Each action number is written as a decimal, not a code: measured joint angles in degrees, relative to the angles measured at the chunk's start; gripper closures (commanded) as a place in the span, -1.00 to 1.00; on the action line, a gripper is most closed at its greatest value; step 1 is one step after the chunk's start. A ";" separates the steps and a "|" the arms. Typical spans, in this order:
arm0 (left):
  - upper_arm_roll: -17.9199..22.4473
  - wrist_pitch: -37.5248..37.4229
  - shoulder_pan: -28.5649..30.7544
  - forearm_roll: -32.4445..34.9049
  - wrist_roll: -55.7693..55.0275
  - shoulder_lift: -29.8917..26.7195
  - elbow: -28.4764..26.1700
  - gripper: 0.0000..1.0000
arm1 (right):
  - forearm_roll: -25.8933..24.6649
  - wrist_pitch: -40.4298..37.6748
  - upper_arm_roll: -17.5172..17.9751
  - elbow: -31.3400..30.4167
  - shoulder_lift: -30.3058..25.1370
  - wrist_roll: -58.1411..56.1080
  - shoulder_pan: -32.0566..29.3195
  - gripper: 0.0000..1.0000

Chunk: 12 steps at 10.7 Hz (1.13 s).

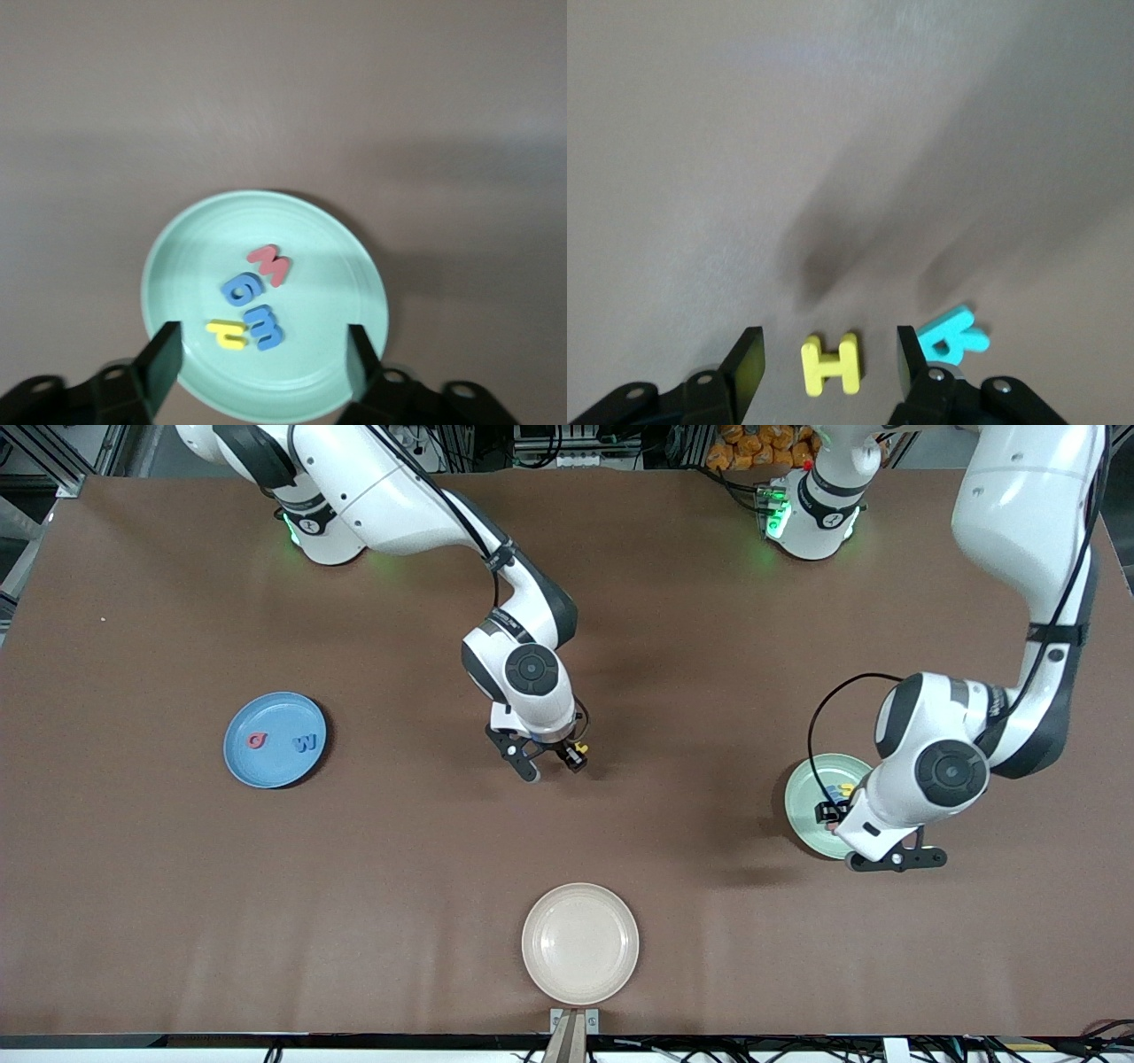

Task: Sort uppercase to blue plate, lowercase to green plate
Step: 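Release the pink m on the green plate while the right reaches yellow H, then grasp the yellow H with the right gripper while the left returns to rest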

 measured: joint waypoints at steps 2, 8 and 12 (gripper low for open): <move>0.00 -1.25 -0.28 -0.92 2.77 -6.84 1.34 -1.00 | 0.00 1.19 0.23 0.55 0.91 1.33 0.69 -0.29; 3.96 -8.90 -1.61 -5.43 5.73 -19.86 1.54 -1.00 | -1.50 1.79 0.34 0.81 2.56 1.61 2.29 -0.22; 11.51 -14.46 -5.02 -11.06 9.01 -24.77 1.47 -1.00 | -2.93 2.00 0.32 0.81 2.90 1.61 2.78 0.00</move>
